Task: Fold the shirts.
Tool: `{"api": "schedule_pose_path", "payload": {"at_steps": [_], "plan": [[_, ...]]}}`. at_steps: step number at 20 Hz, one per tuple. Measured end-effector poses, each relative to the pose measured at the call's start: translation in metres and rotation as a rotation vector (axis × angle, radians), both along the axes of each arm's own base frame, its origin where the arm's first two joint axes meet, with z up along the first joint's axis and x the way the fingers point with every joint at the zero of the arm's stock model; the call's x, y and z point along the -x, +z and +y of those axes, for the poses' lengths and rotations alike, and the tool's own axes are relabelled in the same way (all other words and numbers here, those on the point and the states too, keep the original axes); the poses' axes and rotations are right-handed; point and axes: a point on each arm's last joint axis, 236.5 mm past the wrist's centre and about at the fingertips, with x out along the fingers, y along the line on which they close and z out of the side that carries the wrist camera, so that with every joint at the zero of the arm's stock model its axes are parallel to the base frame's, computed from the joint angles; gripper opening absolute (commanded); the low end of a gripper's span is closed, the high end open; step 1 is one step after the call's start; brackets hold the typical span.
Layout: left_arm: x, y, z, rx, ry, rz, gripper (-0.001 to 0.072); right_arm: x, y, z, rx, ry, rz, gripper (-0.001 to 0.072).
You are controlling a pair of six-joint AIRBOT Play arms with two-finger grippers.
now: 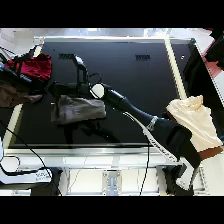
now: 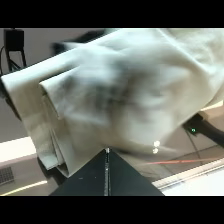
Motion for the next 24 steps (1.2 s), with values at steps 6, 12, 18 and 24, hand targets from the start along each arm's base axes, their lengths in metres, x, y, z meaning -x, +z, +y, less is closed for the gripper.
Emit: {"api": "schedule_pose_path", "payload": {"at_steps": [6, 12, 18, 24], "plan": [[0.0, 0.005, 0.002, 0.022, 0.021, -0.012, 0.001, -0.04, -0.019, -0.079, 0.282, 0.068, -0.052, 0.0483], [-0.001, 0.006, 0.001, 0.033, 0.022, -0.016, 0.001, -0.078, -0.124, -0.228, 0.596, -0.018, 0.267, 0.066], [-0.001, 0.006, 0.001, 0.034, 0.022, -0.017, 0.001, -0.061, -0.2, -0.241, 0.453, -0.014, 0.636, 0.0659], [-0.003, 0.009, -0.005, 0.06, 0.019, -0.025, 0.001, -0.044, -0.229, -0.196, 0.302, 0.046, 0.763, 0.0655]]}}
